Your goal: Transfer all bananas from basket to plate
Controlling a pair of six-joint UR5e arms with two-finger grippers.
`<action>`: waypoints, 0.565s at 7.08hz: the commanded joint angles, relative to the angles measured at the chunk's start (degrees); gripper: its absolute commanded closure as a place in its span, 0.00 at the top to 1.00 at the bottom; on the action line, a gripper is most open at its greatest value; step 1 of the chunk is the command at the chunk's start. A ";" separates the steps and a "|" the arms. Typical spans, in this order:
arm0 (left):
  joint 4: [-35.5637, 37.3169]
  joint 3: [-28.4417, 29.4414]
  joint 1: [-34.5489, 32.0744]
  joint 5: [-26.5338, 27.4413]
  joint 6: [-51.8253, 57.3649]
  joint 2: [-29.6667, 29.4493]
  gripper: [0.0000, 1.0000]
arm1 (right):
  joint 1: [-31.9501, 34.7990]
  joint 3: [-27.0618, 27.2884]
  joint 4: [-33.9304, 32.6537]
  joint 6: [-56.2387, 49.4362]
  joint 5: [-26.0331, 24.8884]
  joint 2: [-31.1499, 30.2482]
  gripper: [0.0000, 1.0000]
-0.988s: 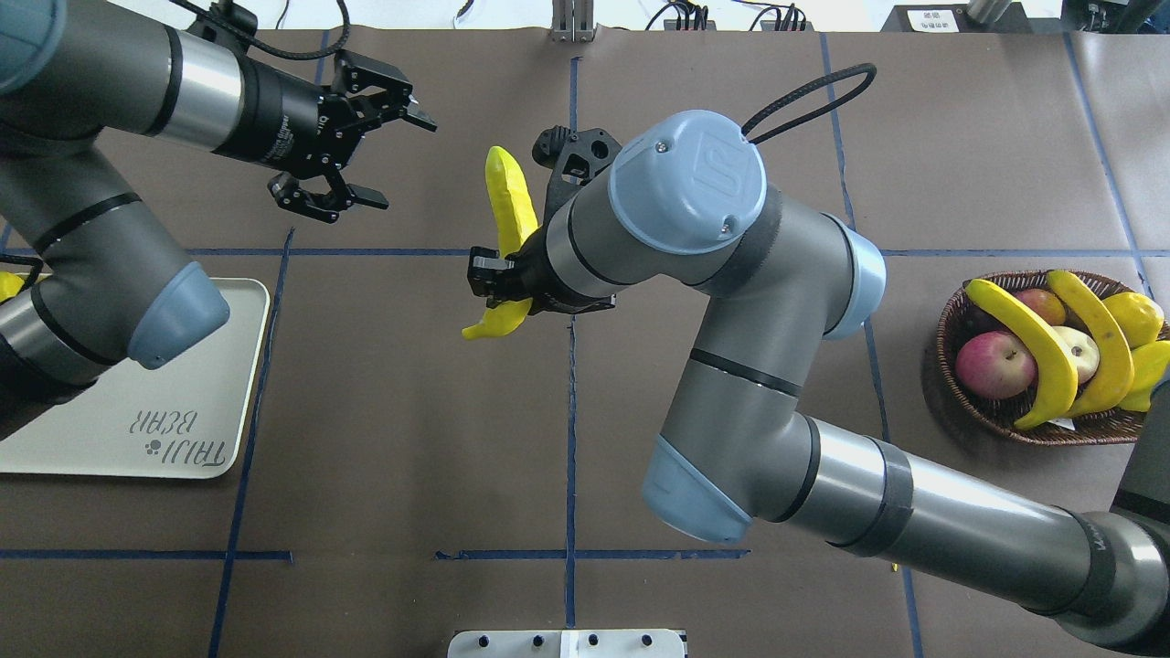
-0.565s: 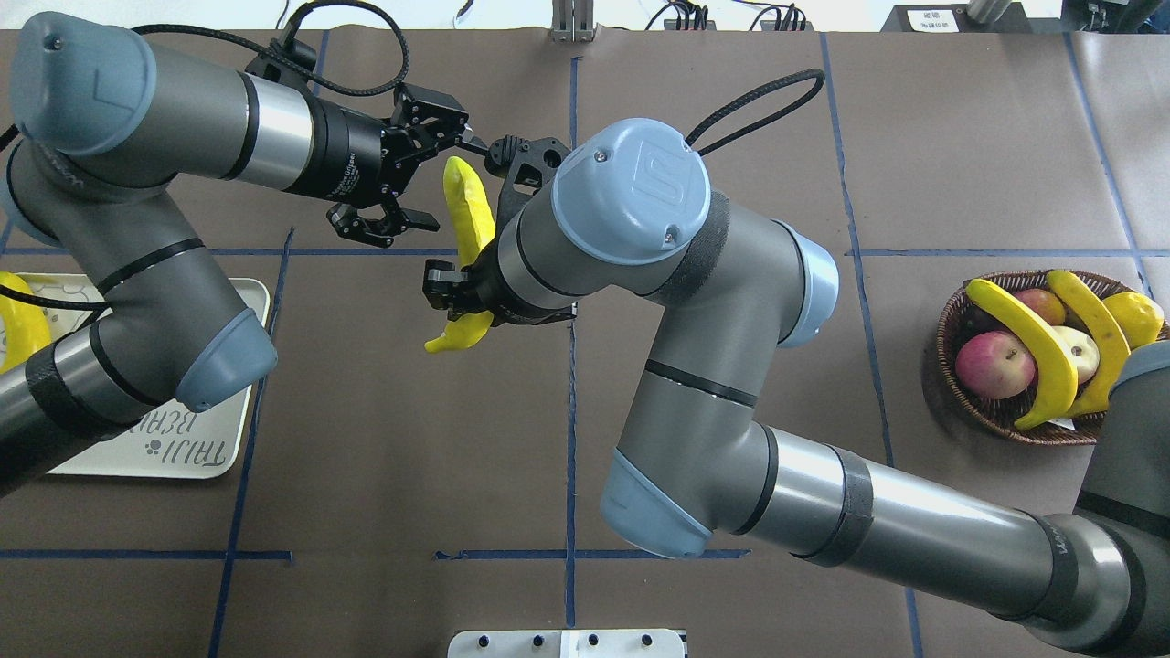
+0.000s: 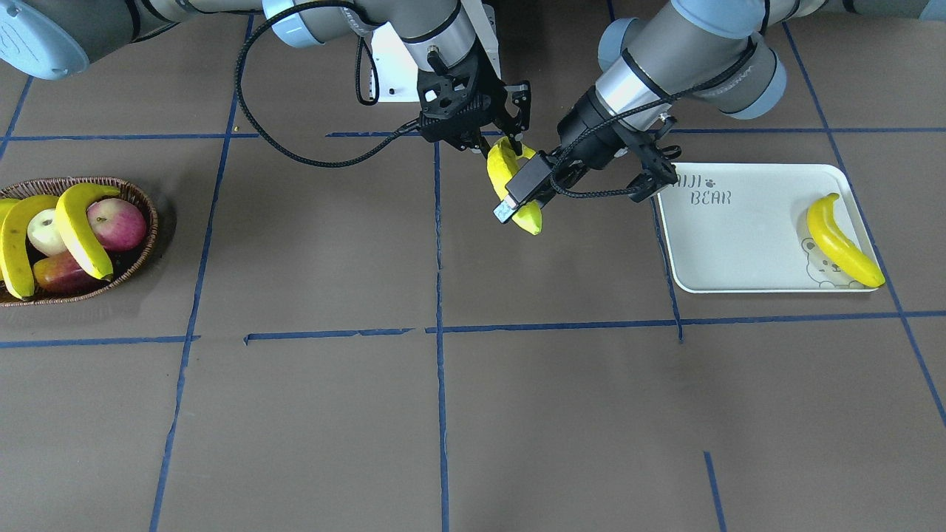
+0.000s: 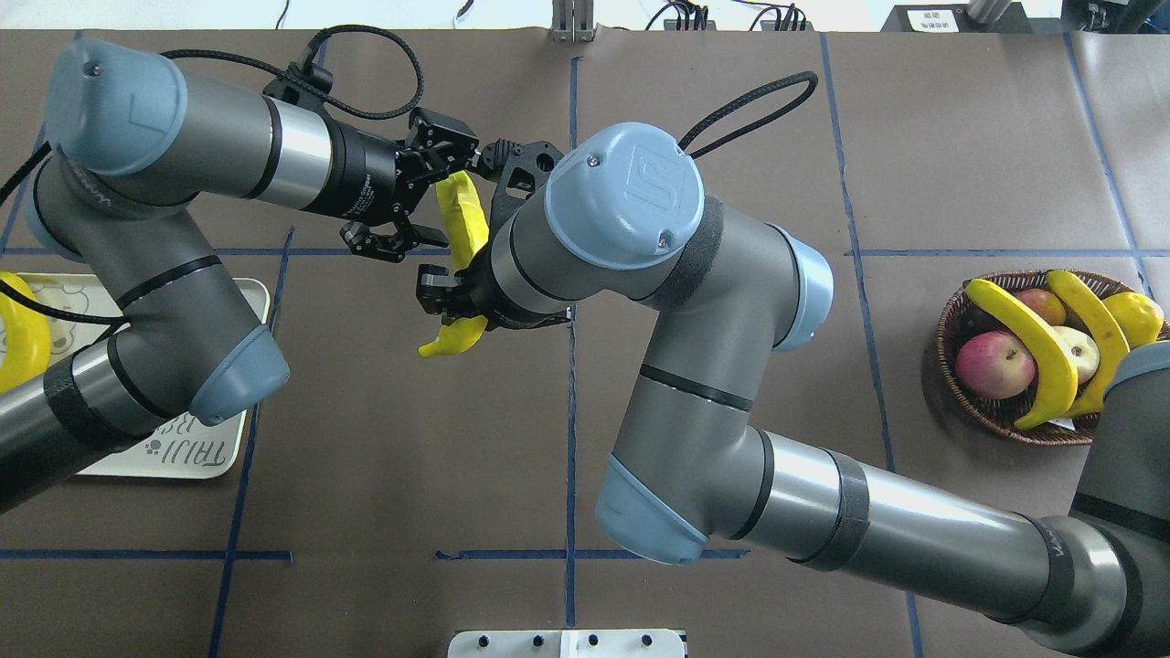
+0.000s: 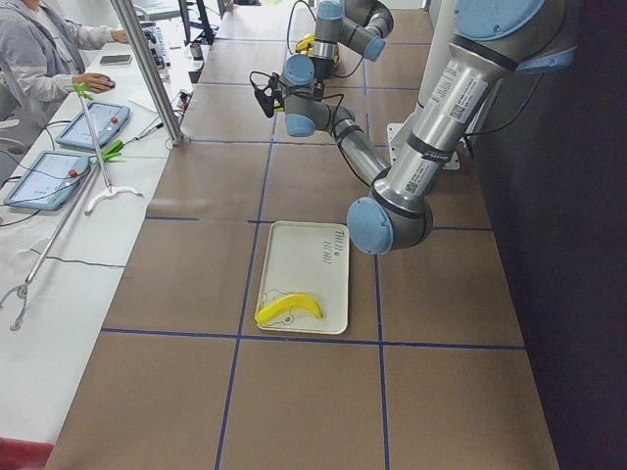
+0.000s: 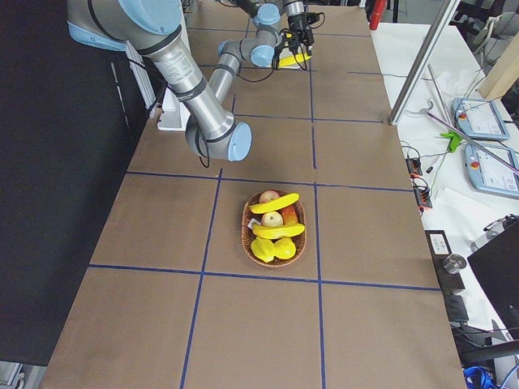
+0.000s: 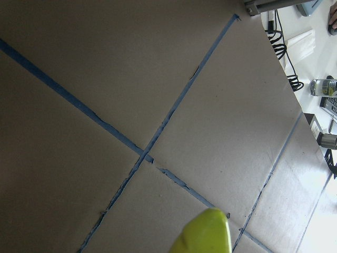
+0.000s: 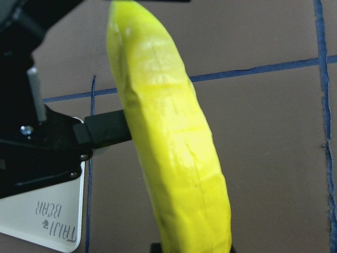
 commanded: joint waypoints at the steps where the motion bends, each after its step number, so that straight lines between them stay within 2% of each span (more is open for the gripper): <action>1: 0.01 -0.08 0.18 -0.05 -0.40 -0.14 0.53 | -0.01 -0.02 0.09 0.00 0.00 0.01 0.01; 2: 0.01 -0.17 0.18 -0.05 -0.31 -0.14 0.48 | -0.09 -0.02 0.09 0.00 0.00 -0.08 0.01; 3: 0.01 -0.17 0.44 -0.05 -0.23 -0.14 0.48 | -0.01 -0.02 0.09 -0.09 0.09 0.00 0.01; 4: 0.01 -0.17 0.70 0.04 -0.23 -0.06 0.34 | -0.01 -0.02 0.18 -0.09 0.09 -0.08 0.06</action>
